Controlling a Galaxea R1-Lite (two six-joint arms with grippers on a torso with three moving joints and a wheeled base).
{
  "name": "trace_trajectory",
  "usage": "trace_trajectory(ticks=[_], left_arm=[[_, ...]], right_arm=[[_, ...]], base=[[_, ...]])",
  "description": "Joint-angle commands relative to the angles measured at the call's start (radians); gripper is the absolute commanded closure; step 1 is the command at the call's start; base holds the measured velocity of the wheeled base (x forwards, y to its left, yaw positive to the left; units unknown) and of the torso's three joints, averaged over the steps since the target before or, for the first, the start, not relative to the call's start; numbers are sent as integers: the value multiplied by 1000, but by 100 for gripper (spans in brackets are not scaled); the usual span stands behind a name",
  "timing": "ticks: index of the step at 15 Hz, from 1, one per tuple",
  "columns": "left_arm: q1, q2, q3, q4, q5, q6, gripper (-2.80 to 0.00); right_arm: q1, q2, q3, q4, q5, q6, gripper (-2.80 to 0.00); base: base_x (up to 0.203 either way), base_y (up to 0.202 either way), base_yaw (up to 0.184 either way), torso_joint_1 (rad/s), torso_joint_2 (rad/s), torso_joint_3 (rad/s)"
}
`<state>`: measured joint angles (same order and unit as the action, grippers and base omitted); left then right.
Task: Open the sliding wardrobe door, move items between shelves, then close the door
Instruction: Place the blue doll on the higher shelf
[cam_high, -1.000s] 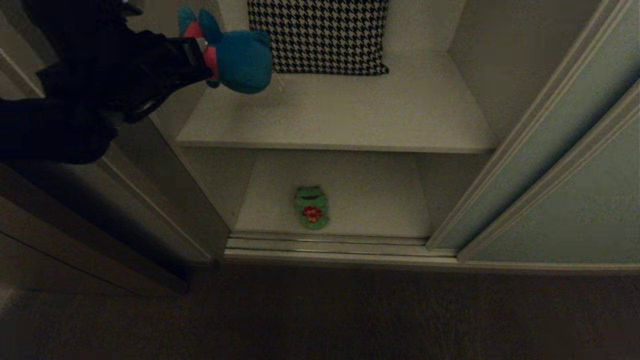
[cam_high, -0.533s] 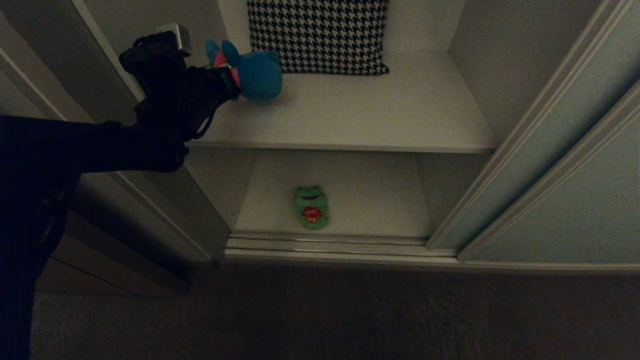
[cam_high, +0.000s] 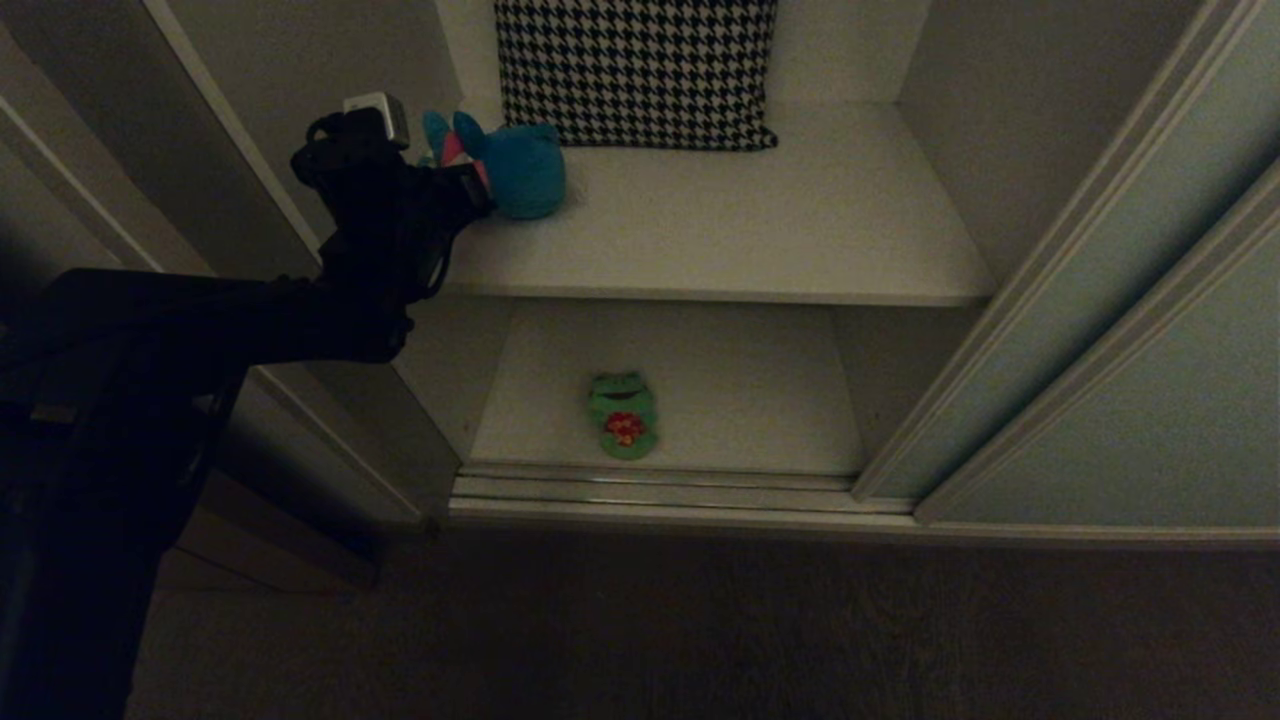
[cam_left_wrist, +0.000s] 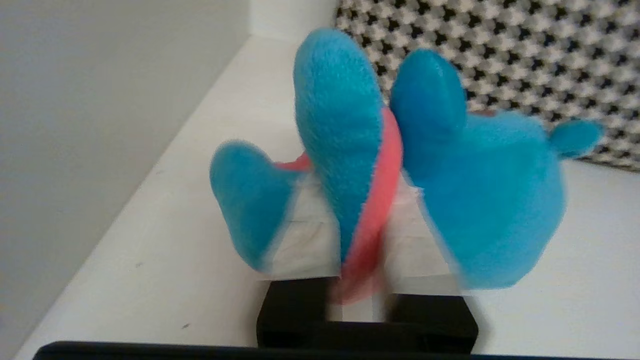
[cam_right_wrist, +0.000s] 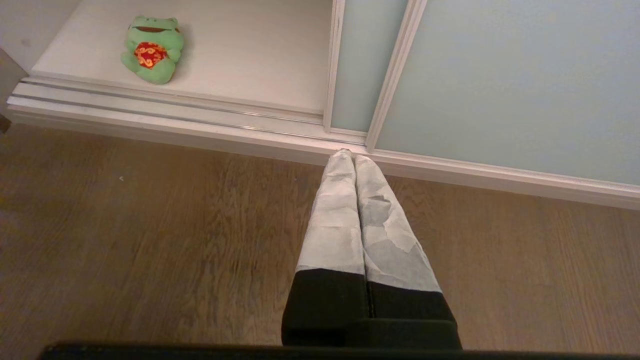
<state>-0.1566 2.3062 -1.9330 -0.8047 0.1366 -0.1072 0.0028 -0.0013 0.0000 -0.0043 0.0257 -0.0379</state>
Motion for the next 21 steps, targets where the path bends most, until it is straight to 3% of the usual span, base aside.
trace_trajectory(ticks=[1, 13, 17, 21], left_arm=[[0, 1, -1, -4, 14, 1, -280], [3, -79, 2, 7, 11, -32, -280], [5, -163, 36, 43, 7, -23, -280], [-6, -143, 124, 55, 8, -11, -280]], right_arm=[[0, -2, 0, 0, 0, 0, 0], [0, -2, 0, 0, 0, 0, 0], [0, -2, 0, 0, 0, 0, 0], [0, -2, 0, 0, 0, 0, 0]], base=[[0, 0, 0, 0, 0, 0], [0, 0, 0, 0, 0, 0], [0, 0, 0, 0, 0, 0], [0, 0, 0, 0, 0, 0]])
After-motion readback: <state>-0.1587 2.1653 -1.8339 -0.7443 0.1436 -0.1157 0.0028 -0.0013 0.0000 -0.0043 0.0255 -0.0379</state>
